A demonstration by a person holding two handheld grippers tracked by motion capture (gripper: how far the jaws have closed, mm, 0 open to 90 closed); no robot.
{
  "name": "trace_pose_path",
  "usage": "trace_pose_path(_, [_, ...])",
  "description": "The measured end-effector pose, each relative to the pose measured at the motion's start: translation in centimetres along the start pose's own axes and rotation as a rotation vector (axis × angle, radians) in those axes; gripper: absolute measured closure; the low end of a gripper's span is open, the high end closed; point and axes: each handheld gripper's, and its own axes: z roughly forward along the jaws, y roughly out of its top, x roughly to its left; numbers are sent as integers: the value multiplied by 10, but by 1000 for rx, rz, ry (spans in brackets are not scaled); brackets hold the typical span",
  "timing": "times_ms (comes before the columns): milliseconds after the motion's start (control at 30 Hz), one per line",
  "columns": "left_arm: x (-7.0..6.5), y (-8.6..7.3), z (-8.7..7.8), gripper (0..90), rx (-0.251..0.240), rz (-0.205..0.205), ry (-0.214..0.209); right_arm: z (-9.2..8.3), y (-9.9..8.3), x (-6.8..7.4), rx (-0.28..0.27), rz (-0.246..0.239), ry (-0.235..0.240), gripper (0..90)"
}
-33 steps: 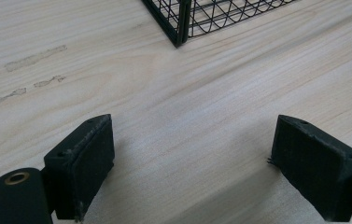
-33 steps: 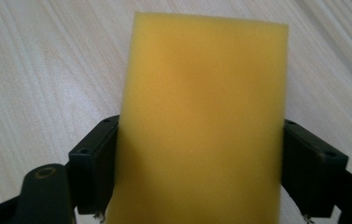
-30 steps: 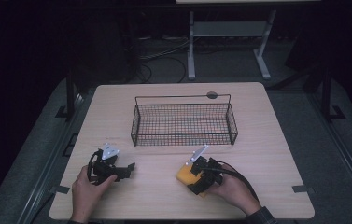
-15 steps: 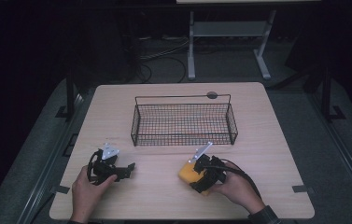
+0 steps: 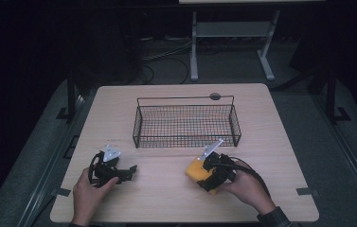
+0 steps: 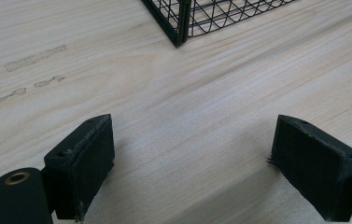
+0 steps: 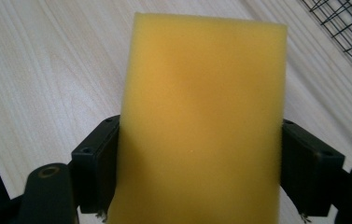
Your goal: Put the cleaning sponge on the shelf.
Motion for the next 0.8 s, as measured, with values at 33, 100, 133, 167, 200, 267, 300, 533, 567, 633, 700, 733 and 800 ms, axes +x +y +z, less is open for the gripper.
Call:
trace_pose_path(33, [0,0,0,125,0,0,0,0,0,0,0,0,0,235])
trace_pose_path(100, [0,0,0,125,0,0,0,-4,0,-2,-3,6,4,235])
trace_pose_path(133, [0,0,0,125,0,0,0,-5,-1,-3,-7,6,3,235])
trace_pose_path(167, [0,0,0,125,0,0,0,-5,-1,-3,-7,6,3,235])
trace_pose_path(200, [0,0,0,125,0,0,0,-8,-1,-5,-11,8,-2,236])
trace_pose_path(267, [0,0,0,125,0,0,0,-11,-1,-6,-16,10,-2,236])
trace_pose_path(300, [0,0,0,125,0,0,0,-13,-1,-7,-18,11,-4,235])
trace_pose_path(533, [0,0,0,125,0,0,0,-23,-2,-13,-29,22,-12,237])
trace_pose_path(567, [0,0,0,125,-1,0,0,-24,-2,-14,-30,22,-14,237])
trace_pose_path(633, [0,0,0,125,0,-1,0,-25,-2,-15,-34,22,-16,237])
trace_pose_path(700, [0,0,0,125,0,0,0,-29,-1,-17,-40,24,-15,237])
trace_pose_path(733, [0,0,0,125,0,0,0,-30,-1,-18,-43,23,-16,237])
trace_pose_path(800, [0,0,0,125,2,1,-1,-32,-1,-19,-46,26,-16,237])
